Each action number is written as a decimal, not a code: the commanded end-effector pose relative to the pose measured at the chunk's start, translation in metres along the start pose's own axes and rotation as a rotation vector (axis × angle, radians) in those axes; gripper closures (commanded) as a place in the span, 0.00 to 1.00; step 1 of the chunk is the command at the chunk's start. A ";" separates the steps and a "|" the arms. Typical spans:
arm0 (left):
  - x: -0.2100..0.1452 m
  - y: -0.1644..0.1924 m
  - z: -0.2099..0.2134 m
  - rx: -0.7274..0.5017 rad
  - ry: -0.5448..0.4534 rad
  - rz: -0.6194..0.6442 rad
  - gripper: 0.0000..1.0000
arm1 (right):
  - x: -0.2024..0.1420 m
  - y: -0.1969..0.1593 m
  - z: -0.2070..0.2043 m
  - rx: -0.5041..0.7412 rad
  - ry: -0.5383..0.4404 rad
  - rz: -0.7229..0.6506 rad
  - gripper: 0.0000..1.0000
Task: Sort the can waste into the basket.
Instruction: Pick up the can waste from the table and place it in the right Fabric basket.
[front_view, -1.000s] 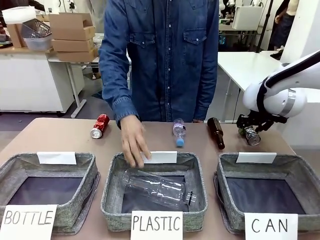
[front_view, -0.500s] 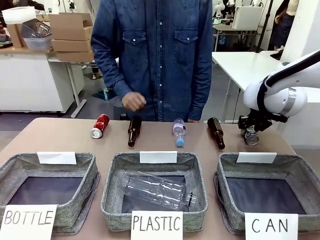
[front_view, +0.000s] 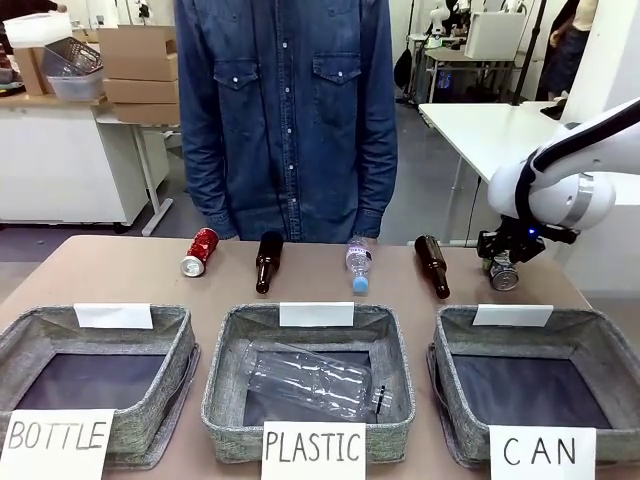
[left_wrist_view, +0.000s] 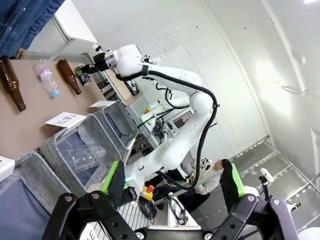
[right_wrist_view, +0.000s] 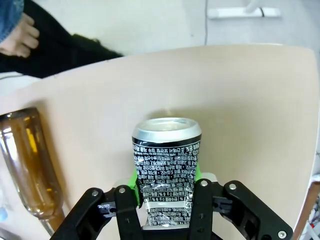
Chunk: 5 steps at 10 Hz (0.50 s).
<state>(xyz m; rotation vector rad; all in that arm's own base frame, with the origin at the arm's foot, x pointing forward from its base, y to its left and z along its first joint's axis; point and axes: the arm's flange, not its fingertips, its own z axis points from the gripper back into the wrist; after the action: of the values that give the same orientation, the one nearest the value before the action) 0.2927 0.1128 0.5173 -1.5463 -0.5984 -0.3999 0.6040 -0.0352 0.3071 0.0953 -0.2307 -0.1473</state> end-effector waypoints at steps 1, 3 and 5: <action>0.000 -0.003 0.000 -0.007 0.008 -0.020 0.00 | 0.002 -0.002 0.017 0.000 0.020 -0.014 0.66; 0.000 -0.003 0.000 -0.007 0.008 -0.020 0.00 | -0.017 -0.014 0.105 0.094 -0.012 0.043 0.66; 0.000 -0.003 0.000 -0.007 0.008 -0.020 0.00 | -0.056 -0.028 0.190 0.156 0.019 0.009 0.66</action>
<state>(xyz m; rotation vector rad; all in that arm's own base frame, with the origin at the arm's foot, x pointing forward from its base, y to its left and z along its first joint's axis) 0.2925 0.1130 0.5178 -1.5454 -0.5996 -0.4009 0.5412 -0.0584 0.4486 0.1786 -0.2451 -0.1338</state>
